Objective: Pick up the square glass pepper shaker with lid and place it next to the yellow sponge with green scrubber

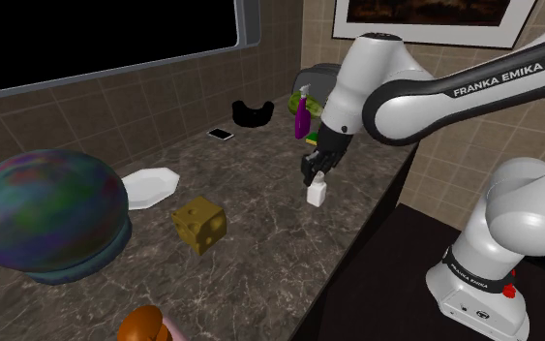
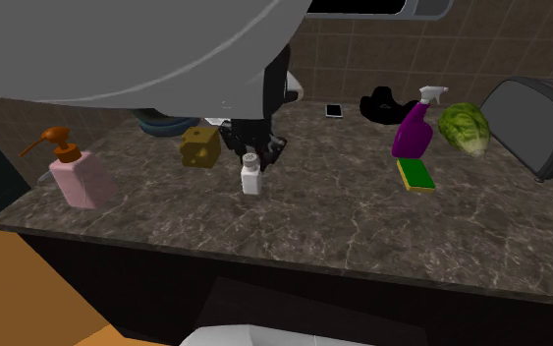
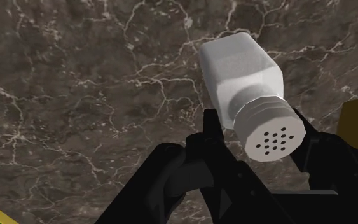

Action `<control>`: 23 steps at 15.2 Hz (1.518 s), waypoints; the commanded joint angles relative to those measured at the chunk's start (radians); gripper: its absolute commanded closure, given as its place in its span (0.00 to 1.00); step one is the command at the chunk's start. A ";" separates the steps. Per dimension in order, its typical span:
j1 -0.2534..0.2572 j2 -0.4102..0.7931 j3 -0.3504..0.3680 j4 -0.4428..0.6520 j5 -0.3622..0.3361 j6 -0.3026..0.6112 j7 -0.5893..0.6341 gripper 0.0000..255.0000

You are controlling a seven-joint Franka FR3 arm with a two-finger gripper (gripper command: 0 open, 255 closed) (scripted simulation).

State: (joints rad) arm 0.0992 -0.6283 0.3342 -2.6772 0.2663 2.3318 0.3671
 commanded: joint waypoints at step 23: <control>-0.112 0.036 -0.245 0.187 -0.106 -0.182 -0.243 1.00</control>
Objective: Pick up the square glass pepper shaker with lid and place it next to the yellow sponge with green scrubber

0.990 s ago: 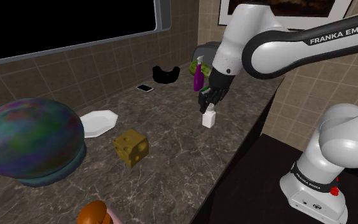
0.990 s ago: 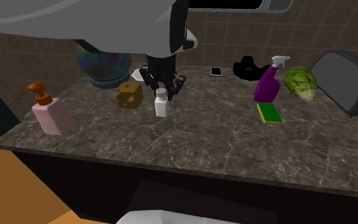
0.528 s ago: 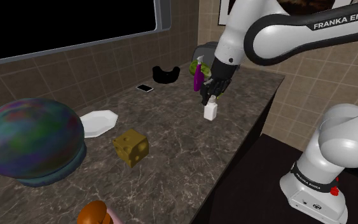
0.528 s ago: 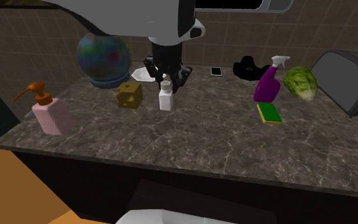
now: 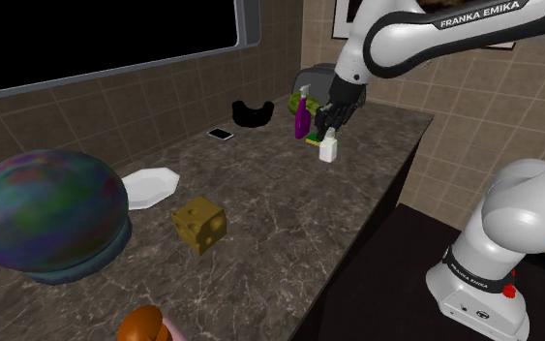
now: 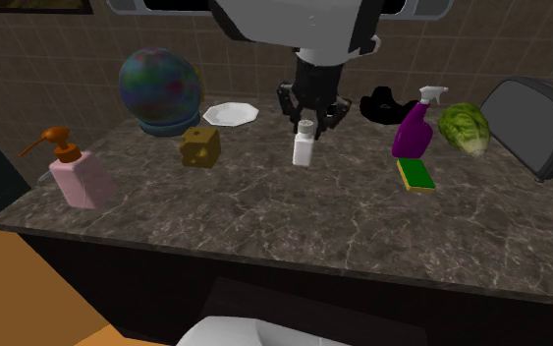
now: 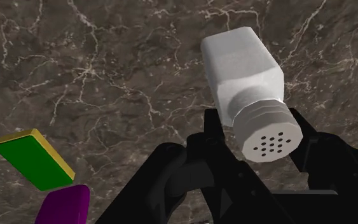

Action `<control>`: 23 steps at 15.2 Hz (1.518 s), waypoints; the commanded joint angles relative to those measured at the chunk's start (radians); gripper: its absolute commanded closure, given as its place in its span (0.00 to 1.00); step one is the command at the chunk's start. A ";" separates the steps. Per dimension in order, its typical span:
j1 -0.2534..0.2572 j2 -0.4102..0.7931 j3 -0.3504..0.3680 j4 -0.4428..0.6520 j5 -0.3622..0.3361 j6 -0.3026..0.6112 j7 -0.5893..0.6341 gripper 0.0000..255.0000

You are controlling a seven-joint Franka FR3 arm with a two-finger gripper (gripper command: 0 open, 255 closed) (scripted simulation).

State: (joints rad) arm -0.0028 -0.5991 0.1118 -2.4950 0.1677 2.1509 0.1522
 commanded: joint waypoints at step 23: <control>-0.157 0.554 -0.407 0.546 0.046 -0.075 -0.569 1.00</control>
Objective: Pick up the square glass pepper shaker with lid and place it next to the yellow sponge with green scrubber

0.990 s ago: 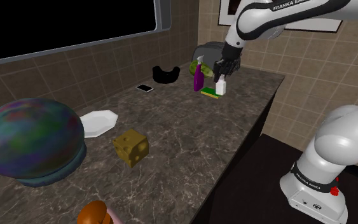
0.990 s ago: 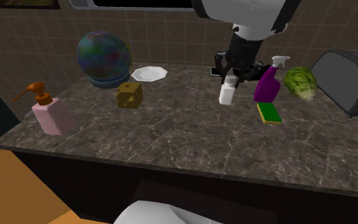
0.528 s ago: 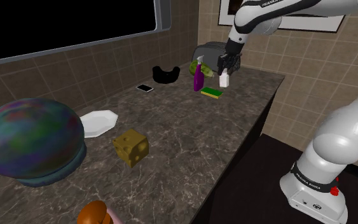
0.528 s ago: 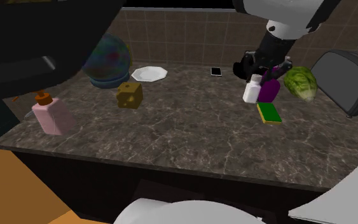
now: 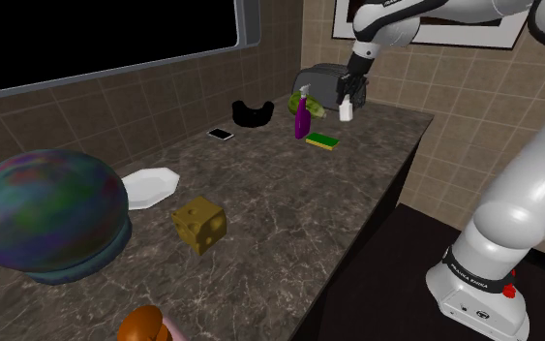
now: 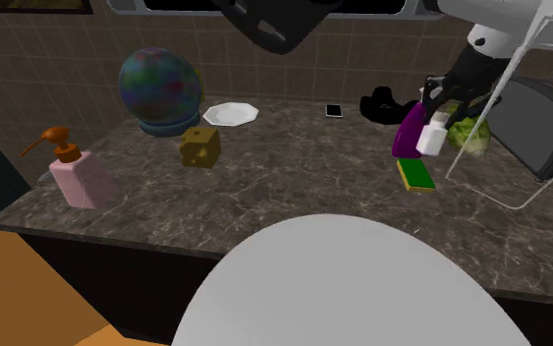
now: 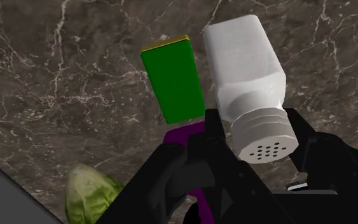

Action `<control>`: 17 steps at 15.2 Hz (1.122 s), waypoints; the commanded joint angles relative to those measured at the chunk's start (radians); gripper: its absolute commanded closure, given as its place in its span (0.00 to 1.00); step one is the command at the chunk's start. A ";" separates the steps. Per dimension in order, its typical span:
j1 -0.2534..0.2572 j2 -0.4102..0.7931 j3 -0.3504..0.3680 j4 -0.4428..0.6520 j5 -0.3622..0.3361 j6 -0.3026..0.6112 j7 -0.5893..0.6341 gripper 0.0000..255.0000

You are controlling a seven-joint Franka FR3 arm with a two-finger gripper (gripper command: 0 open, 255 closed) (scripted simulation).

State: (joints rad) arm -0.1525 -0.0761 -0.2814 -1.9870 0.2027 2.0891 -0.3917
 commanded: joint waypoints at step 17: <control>-0.191 0.504 -0.078 0.593 0.201 -0.180 -0.259 1.00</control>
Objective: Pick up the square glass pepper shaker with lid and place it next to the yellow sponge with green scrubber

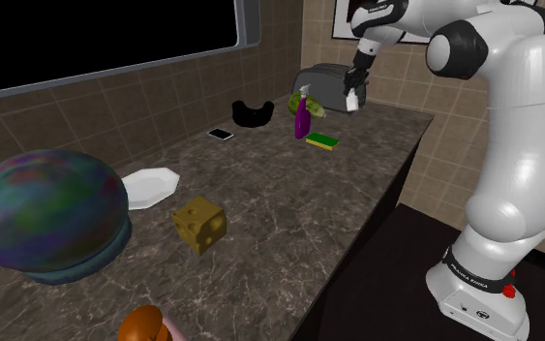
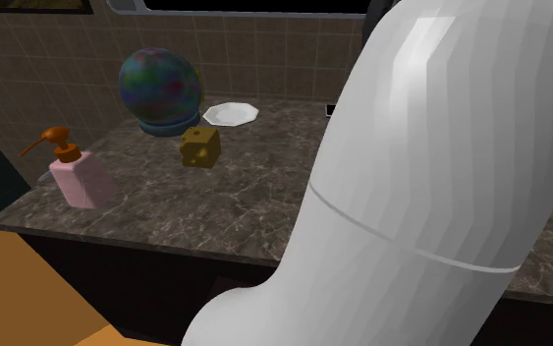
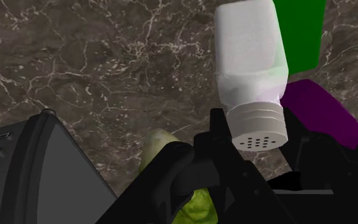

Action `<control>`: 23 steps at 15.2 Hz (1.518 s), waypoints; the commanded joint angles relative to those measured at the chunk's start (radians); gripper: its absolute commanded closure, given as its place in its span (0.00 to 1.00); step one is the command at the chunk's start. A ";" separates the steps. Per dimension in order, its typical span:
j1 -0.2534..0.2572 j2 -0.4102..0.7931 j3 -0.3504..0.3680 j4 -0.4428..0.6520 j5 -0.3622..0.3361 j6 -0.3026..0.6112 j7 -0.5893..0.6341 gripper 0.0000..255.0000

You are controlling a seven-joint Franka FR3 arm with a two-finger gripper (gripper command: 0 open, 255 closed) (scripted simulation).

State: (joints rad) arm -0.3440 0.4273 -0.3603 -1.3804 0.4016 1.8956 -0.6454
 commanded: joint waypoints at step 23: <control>0.004 0.073 0.029 -0.212 0.067 0.269 -0.096 1.00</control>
State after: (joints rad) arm -0.3396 0.4958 -0.3332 -1.5856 0.4648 2.1538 -0.7376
